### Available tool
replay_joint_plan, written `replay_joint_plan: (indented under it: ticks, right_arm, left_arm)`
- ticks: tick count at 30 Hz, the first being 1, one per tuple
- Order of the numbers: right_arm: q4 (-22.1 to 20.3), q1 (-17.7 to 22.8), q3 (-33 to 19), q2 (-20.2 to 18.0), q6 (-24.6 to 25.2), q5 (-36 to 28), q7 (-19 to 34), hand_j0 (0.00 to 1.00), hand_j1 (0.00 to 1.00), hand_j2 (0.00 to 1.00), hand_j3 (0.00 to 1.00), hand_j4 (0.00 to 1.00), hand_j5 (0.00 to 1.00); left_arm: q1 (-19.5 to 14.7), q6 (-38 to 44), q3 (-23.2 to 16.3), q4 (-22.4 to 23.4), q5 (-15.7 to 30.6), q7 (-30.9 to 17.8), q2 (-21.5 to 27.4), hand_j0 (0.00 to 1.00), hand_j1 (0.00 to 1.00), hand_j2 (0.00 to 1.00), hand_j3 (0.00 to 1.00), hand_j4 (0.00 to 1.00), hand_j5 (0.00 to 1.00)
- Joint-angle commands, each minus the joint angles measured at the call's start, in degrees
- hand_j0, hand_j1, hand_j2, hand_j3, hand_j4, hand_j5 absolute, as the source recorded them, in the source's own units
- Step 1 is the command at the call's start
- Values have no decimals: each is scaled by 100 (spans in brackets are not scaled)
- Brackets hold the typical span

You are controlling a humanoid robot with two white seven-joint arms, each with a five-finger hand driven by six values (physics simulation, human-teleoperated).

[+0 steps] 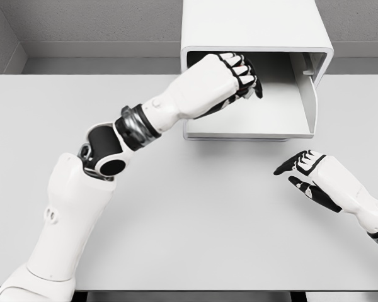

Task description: Slide open multi-storey tabletop storage cabinets and put open load switch and slide close multi-storey tabletop storage cabinets

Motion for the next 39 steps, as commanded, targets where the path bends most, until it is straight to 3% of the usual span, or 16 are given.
replay_joint_plan:
  ticks: [1, 13, 18, 23, 34, 39]
  right_arm:
    - [-2, 0, -1, -6, -3, -33, -3, 57, 57, 57, 57, 57, 57]
    - [-2, 0, -1, -6, -3, -33, -3, 58, 58, 58, 58, 58, 58]
    - [-2, 0, -1, -6, -3, -33, -3, 58, 58, 58, 58, 58, 58]
    - [-2, 0, -1, -6, -3, -33, 5, 58, 58, 58, 58, 58, 58]
    - [-2, 0, -1, -6, -3, -33, -3, 58, 58, 58, 58, 58, 58]
    - [-2, 0, -1, -6, -3, -33, -3, 58, 58, 58, 58, 58, 58]
  left_arm:
    - [0, 8, -55, 167, 34, 4, -64, 47, 47, 47, 47, 47, 47]
    - [-220, 8, -248, 669, 34, -22, -64, 53, 53, 53, 53, 53, 53]
    - [-229, 8, -283, 677, 34, -22, -64, 54, 54, 54, 54, 54, 54]
    - [-229, 8, -283, 669, 34, -22, -64, 62, 62, 62, 62, 62, 62]
    - [-229, 8, -274, 660, 43, -22, -64, 66, 66, 66, 66, 66, 66]
    - [-229, 8, -248, 642, 60, -22, -64, 75, 75, 75, 75, 75, 75]
